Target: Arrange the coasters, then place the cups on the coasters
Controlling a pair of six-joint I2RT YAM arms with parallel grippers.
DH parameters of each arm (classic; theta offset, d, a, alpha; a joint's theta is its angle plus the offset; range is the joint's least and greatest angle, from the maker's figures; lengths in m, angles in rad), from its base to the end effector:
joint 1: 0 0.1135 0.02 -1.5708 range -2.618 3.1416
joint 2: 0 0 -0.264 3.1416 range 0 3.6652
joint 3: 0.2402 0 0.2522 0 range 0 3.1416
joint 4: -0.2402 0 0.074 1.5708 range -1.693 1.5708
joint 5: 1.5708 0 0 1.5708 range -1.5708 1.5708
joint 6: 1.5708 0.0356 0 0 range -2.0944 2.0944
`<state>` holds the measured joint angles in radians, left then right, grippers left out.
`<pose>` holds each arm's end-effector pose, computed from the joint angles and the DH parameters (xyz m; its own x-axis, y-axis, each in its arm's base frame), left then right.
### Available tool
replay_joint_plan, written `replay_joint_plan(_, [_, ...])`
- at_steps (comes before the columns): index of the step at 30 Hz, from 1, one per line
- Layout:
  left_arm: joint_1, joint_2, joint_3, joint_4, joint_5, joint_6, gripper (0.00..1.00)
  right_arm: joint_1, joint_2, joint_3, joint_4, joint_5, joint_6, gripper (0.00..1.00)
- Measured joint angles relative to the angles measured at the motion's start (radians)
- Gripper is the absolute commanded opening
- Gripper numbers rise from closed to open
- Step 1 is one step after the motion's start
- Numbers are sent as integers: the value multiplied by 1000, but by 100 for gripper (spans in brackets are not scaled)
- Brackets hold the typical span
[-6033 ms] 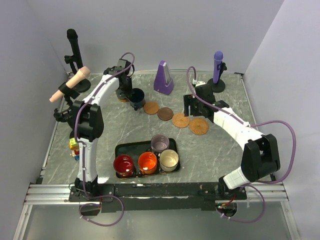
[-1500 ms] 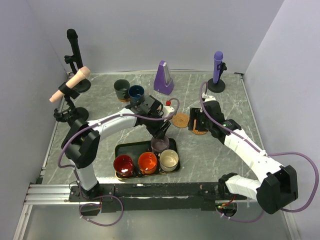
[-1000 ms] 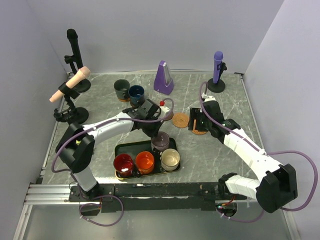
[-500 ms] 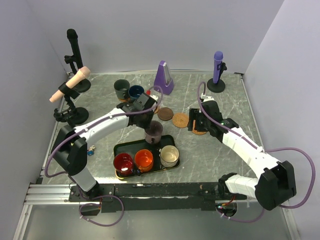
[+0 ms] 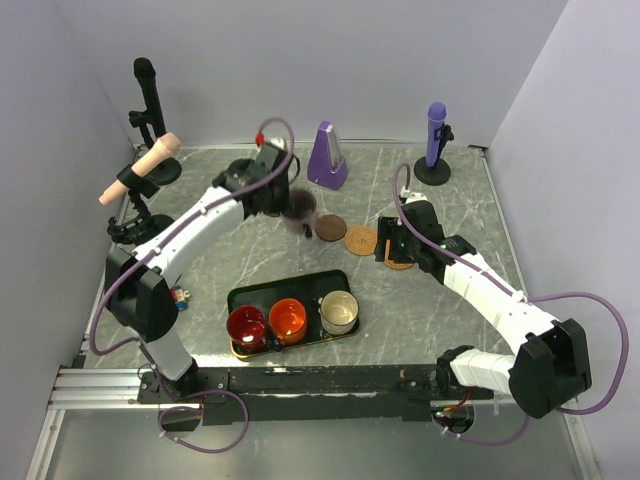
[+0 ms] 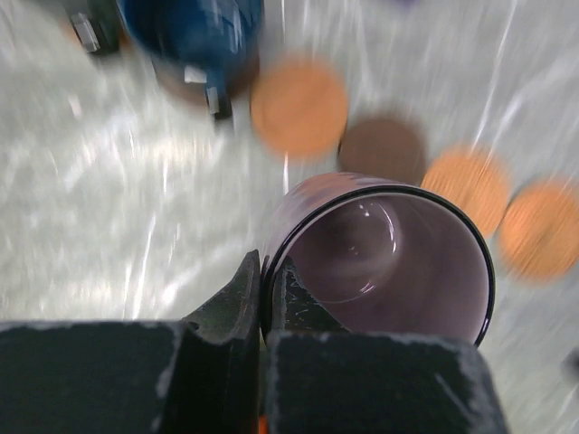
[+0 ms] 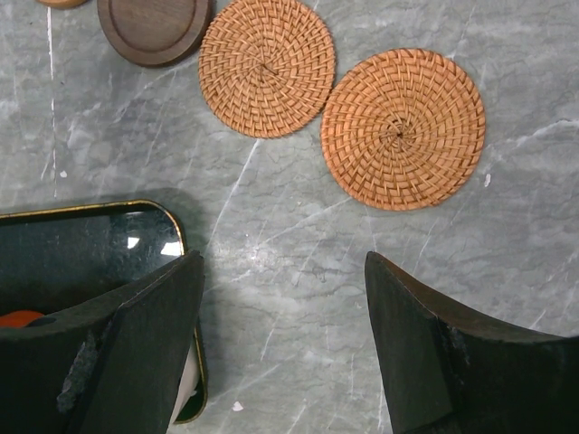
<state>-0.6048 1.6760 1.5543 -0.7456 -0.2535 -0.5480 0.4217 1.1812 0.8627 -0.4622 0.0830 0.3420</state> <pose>0.3081 -0.2021 0.3231 -0.7527 -0.0928 -0.6518 0.0291 0.9844 -0.1738 0.2283 0.0992 0.2609 -0.7237 0.0417 -0.6888 -0.1183 0.9759 0.1833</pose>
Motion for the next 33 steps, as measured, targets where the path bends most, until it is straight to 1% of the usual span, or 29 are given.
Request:
replay_joint_plan(5, [42, 111, 195, 26, -59, -61, 1, 0, 2, 2, 6, 0, -6, 78])
replay_joint_plan(7, [46, 152, 228, 35, -64, -74, 0, 0, 2, 2, 6, 1, -10, 78])
replay_joint_plan(14, [69, 252, 233, 24, -61, -101, 1, 0, 3, 3, 6, 3, -26, 78])
replay_joint_plan(20, [87, 287, 233, 51, -40, -89, 1, 0, 6, 11, 8, 4, -45, 78])
replay_joint_plan(33, [109, 348, 234, 158, 98, 92, 1, 0, 28, 29, 16, 11, -48, 79])
